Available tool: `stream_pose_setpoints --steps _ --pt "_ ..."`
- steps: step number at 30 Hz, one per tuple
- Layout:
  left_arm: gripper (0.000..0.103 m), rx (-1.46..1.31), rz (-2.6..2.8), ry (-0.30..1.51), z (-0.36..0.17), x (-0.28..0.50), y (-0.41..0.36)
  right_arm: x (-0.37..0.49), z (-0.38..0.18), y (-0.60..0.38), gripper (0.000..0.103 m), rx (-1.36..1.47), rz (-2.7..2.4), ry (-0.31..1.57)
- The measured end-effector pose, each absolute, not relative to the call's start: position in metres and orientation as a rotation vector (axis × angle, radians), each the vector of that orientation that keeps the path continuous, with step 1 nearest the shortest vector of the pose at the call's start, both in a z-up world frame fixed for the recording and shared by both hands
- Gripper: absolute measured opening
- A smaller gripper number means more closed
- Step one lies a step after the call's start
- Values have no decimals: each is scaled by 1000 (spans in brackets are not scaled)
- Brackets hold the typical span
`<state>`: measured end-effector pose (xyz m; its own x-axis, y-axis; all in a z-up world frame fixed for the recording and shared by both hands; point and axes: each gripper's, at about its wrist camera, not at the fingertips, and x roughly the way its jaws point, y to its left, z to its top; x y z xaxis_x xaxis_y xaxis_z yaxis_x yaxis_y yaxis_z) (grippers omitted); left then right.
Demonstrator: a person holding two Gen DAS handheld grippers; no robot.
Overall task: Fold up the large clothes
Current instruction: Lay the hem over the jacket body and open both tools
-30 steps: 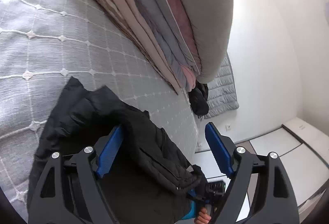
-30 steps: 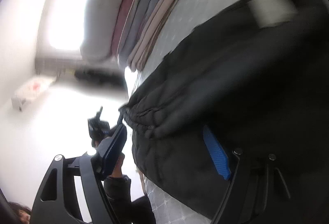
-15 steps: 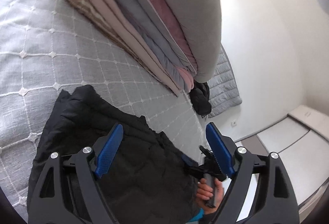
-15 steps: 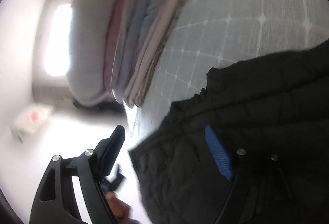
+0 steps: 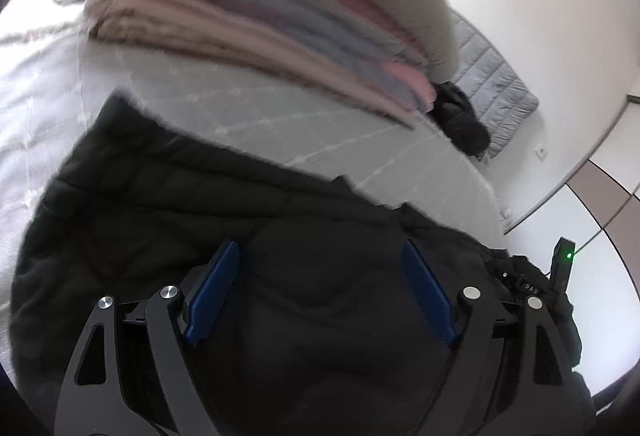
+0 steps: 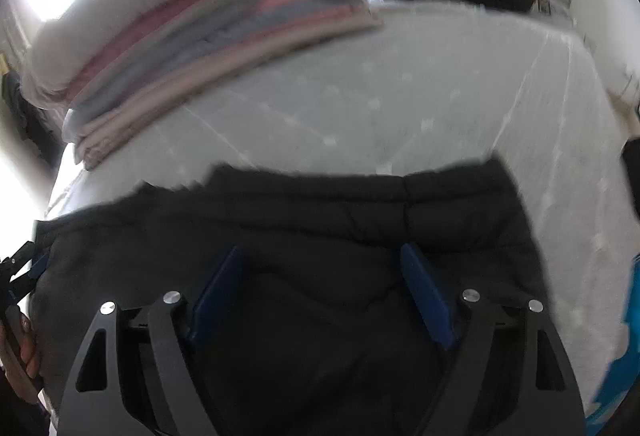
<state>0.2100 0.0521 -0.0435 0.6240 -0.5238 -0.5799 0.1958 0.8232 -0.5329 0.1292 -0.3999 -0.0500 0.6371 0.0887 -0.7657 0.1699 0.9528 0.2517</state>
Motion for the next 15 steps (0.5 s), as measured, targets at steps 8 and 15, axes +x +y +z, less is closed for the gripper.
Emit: stream_pose_setpoints --steps 8,15 --pt "79 -353 -419 792 -55 220 43 139 -60 -404 81 306 -46 915" --pt "79 -404 -382 705 4 178 83 57 3 -403 81 332 -10 773"
